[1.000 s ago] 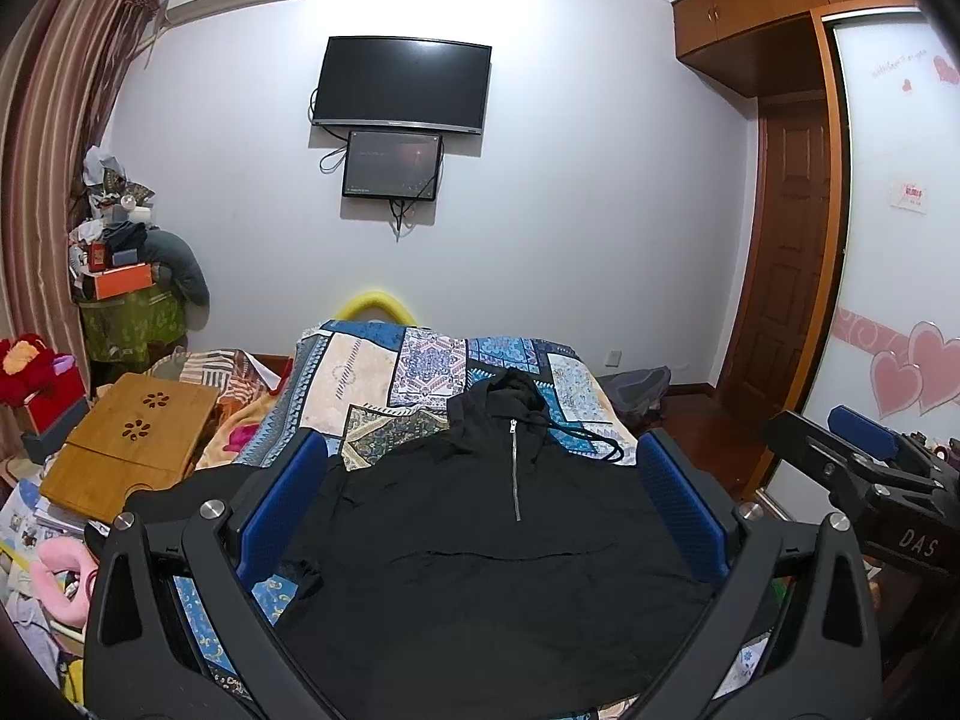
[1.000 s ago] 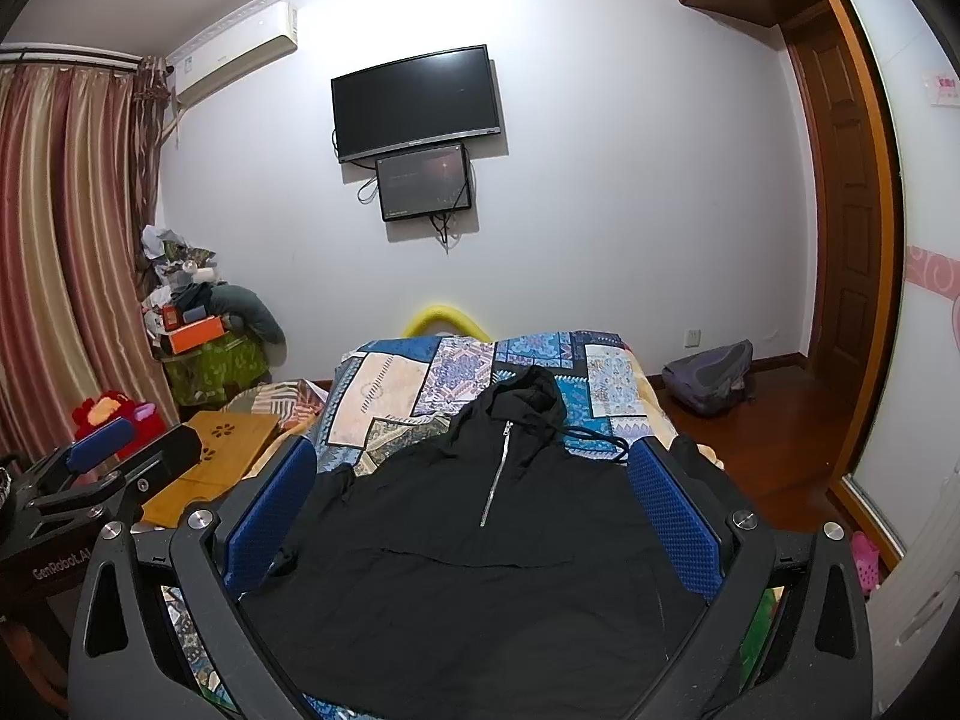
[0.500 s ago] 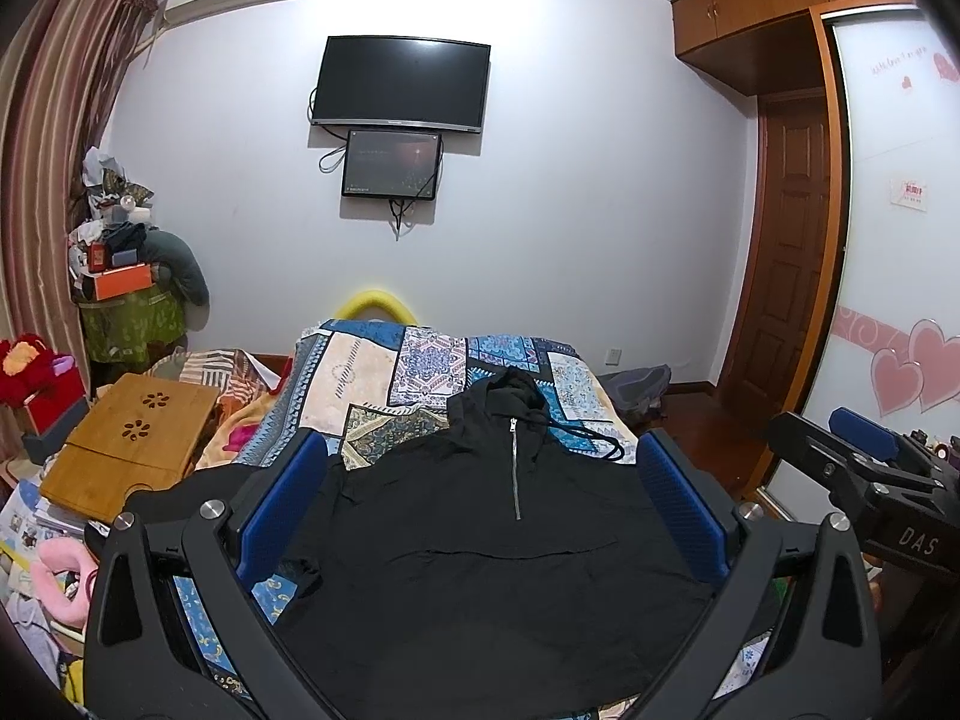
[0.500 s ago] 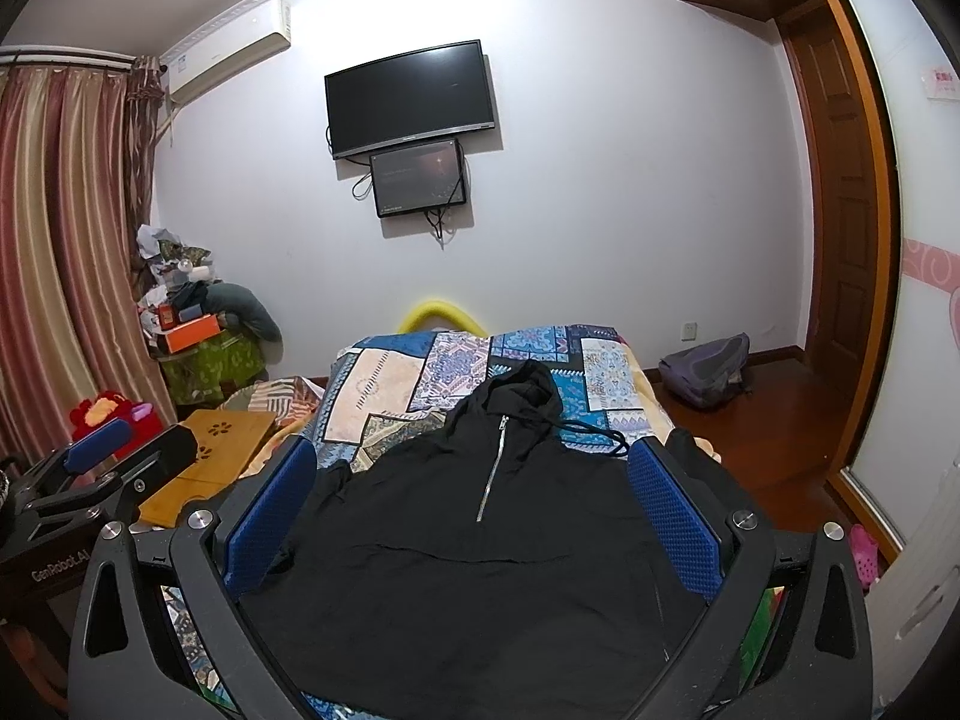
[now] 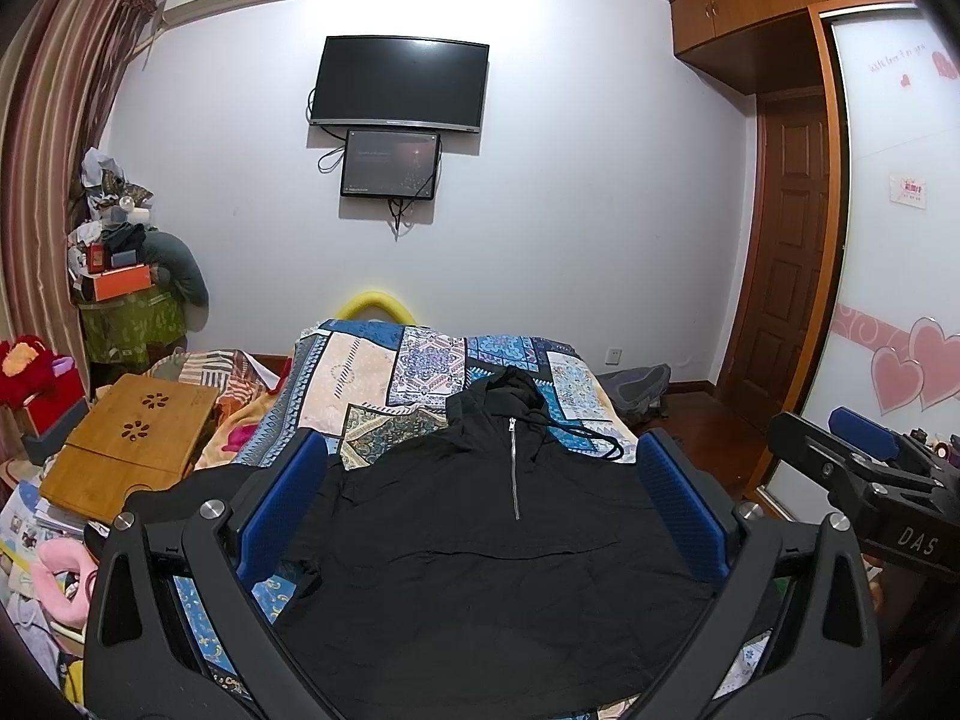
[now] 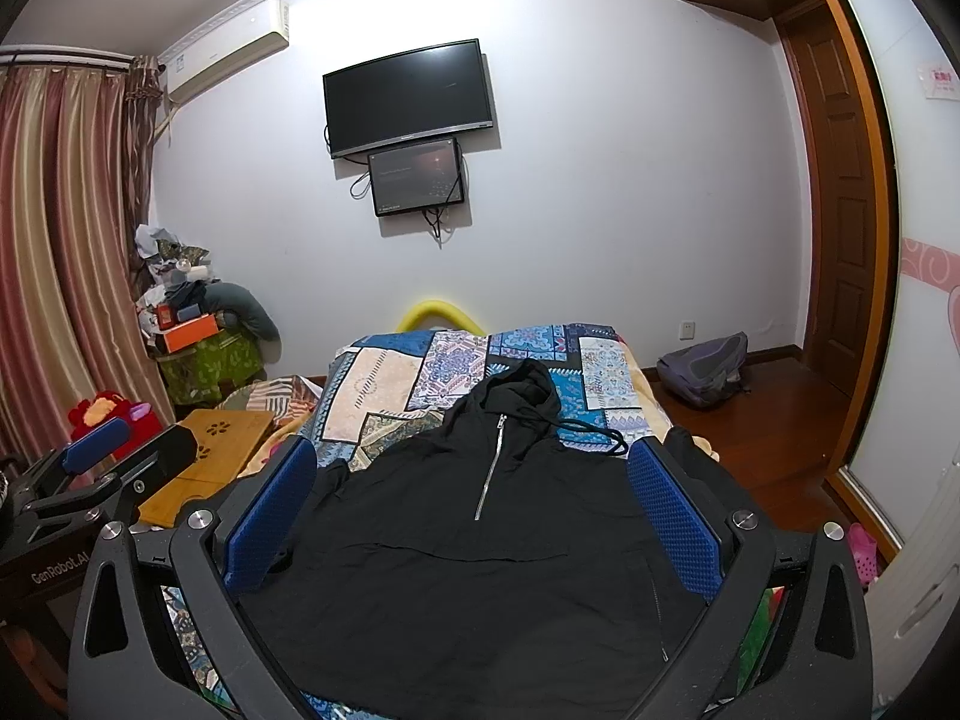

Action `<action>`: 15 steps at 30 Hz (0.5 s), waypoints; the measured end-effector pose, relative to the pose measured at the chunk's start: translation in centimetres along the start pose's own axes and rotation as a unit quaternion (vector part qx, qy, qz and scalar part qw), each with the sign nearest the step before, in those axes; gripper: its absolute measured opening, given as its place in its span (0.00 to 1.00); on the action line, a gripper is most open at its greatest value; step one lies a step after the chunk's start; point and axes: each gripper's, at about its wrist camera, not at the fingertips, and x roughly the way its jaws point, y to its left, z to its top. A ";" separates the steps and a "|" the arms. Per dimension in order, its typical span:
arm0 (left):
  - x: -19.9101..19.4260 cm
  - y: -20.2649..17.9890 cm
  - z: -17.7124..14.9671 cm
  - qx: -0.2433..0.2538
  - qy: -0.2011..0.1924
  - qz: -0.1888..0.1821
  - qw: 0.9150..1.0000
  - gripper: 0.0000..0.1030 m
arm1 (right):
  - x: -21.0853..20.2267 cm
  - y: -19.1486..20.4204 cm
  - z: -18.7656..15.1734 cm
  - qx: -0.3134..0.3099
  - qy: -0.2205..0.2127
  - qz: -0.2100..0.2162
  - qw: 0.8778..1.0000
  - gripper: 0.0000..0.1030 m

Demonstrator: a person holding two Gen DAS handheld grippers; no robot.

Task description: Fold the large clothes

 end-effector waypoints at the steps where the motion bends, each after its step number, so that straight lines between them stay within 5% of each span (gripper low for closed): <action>1: 0.0 0.1 0.0 0.000 -0.001 0.000 1.000 1.00 | 0.0 0.0 0.0 -0.001 0.000 0.000 1.000 1.00; 15: 0.0 -0.1 0.0 0.001 0.000 -0.001 1.000 1.00 | 0.2 -0.2 -0.5 -0.002 0.005 -0.003 1.000 1.00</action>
